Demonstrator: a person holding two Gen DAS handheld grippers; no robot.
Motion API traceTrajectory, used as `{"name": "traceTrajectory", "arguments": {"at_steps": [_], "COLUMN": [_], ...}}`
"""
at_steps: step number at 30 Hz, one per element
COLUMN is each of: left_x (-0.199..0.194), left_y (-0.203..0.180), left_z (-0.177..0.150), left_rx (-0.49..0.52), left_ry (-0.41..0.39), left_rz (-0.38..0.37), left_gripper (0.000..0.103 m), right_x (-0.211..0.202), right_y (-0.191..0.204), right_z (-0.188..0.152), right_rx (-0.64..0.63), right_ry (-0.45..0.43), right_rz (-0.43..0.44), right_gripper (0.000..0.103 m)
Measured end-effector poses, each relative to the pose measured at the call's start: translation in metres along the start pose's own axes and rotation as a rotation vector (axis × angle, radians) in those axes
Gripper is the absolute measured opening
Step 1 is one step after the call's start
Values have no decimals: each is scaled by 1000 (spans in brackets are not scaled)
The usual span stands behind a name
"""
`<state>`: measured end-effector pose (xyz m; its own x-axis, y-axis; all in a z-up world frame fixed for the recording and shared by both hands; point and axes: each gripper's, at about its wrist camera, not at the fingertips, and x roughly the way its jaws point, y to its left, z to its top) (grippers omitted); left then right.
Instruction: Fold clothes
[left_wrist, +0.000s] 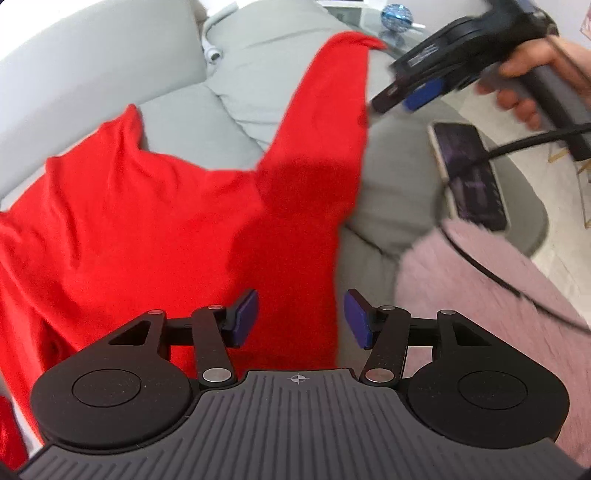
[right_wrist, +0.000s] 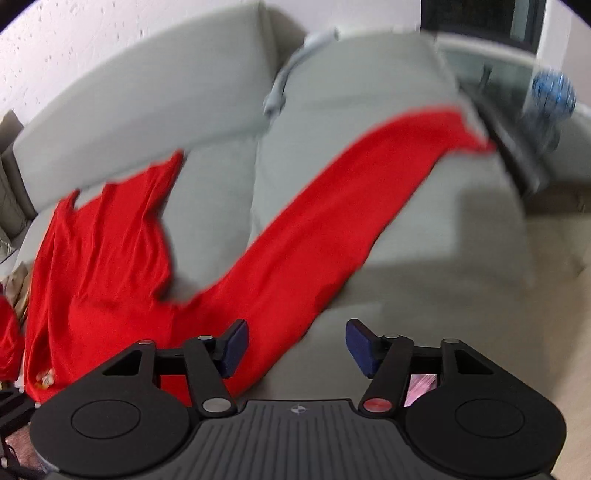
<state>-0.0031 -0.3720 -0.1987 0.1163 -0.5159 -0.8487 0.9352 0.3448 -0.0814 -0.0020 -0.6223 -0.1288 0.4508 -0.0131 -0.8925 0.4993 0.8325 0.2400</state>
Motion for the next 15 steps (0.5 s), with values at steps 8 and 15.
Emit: {"name": "traceTrajectory", "arguments": {"at_steps": [8, 15], "left_x": [25, 49], "left_y": [-22, 91], "left_z": [-13, -2], "left_rx": [133, -511], "left_ry": [18, 96], "left_rz": [67, -79], "left_gripper": [40, 22], "right_x": [15, 12], "right_y": [45, 61], "right_z": [-46, -70], "right_rx": [-3, 71], "right_ry": [174, 139], "right_rz": [105, 185], "right_gripper": [57, 58]}}
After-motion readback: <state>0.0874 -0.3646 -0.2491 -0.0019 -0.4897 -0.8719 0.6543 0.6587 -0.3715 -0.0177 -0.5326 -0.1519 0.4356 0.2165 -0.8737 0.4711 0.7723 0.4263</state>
